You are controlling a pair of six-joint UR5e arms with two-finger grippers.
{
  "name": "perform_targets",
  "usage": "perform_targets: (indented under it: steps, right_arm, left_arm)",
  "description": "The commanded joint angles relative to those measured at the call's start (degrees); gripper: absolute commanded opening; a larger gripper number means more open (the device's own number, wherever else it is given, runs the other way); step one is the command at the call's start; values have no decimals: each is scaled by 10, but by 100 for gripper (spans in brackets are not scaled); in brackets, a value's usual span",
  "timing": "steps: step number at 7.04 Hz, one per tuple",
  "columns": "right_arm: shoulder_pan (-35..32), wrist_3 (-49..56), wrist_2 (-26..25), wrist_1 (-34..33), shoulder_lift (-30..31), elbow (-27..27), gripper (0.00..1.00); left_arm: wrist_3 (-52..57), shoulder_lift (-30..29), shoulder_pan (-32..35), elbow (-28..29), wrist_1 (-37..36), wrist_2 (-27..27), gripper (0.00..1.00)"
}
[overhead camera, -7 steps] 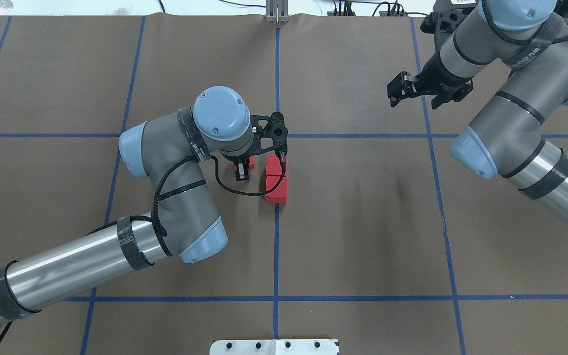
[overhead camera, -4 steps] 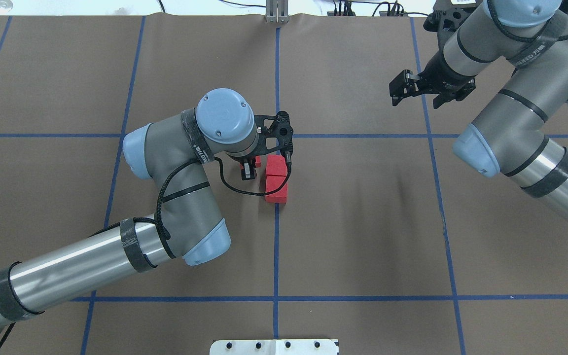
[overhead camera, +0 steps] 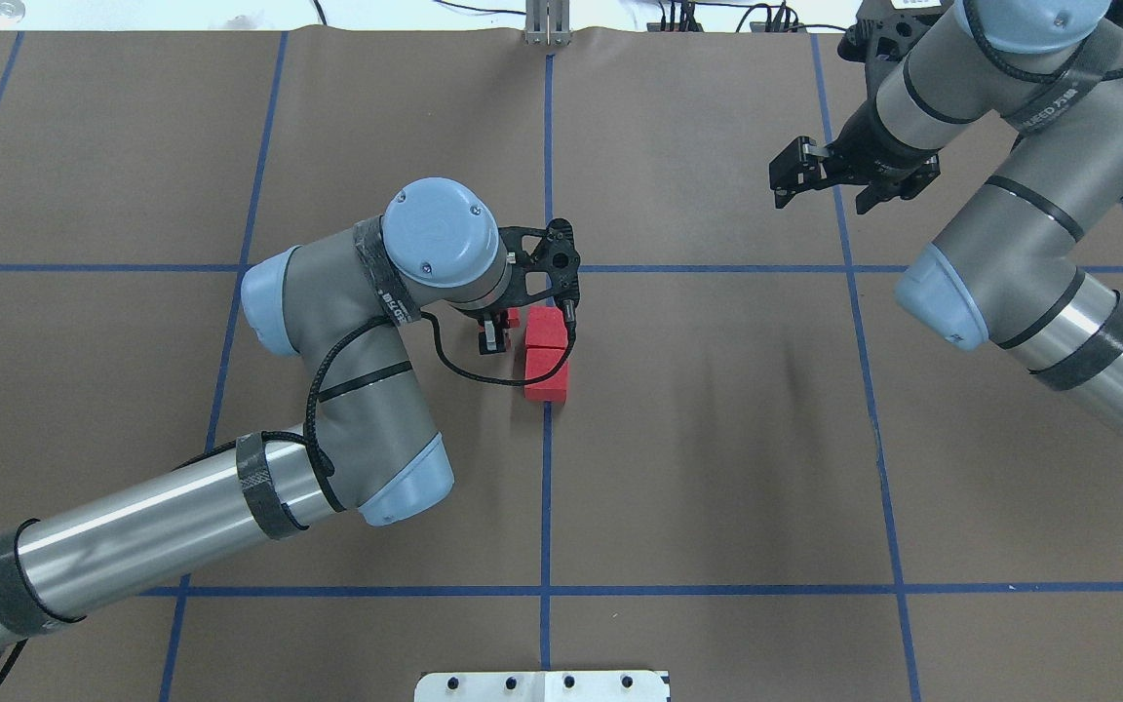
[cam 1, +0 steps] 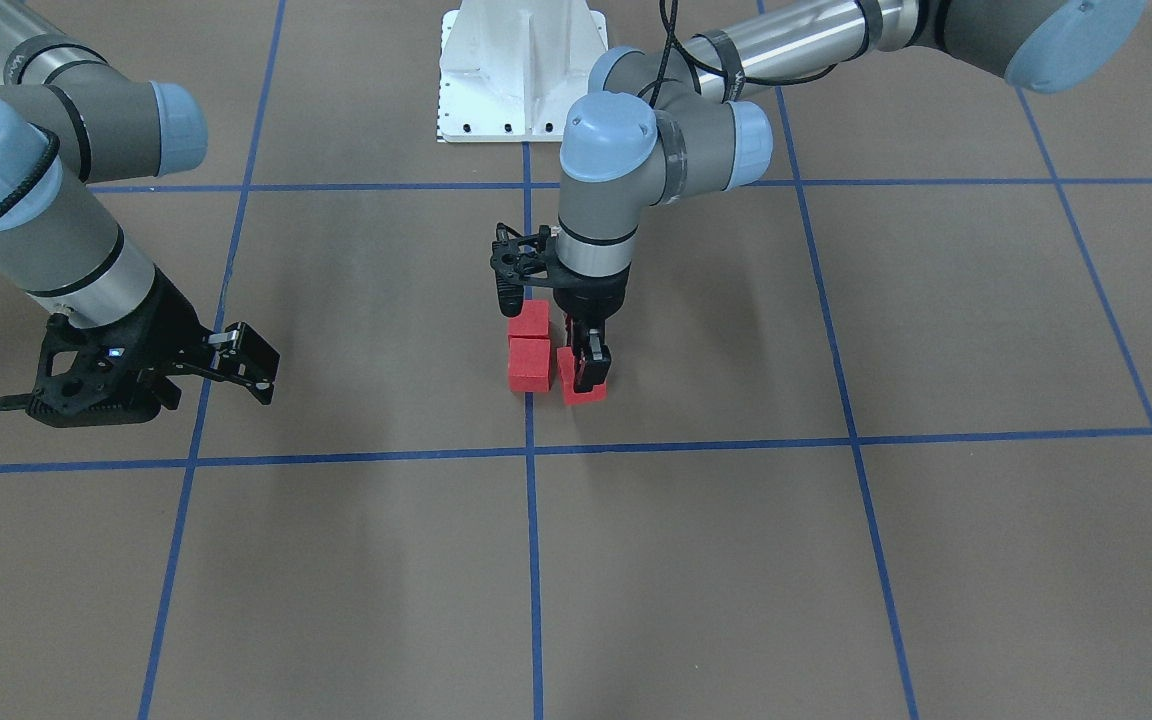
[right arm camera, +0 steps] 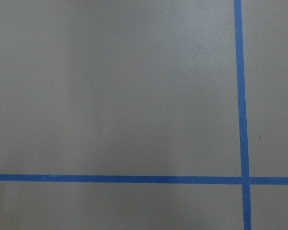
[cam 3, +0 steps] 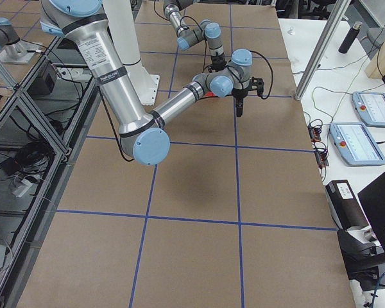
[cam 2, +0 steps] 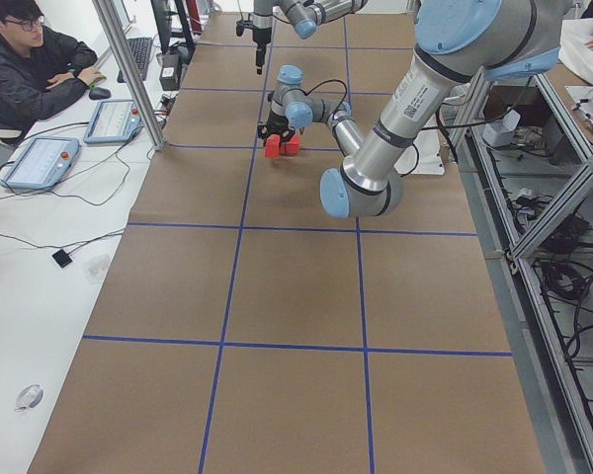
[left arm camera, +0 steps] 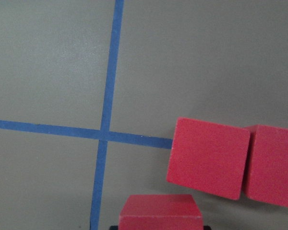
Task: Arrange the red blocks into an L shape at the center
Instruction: 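Lower the held red cube beside the nearer center cube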
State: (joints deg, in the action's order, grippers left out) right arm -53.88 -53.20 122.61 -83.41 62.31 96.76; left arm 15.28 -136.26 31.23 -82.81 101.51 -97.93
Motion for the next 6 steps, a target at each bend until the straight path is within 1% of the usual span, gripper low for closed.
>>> perform_targets:
  steps: [1,3,4,5,6]
  right_arm:
    - [0,0,0,0,0,-1,99]
    - [0,-1,0,0,0,-1,99]
    - [0,-1,0,0,1,-1,99]
    - [0,-1,-1,0,2,0,99]
    - [0,-1,-1,0,2,0,99]
  left_arm:
    - [88,-1,7,5,-3,-9,0]
    - [92,-1,23,5,-7,-45,0]
    - [88,-1,30,5,-25,-69,0]
    - [77,-7,31,5,-65,-79,0]
    - [75,-10,30,5,-75,-79,0]
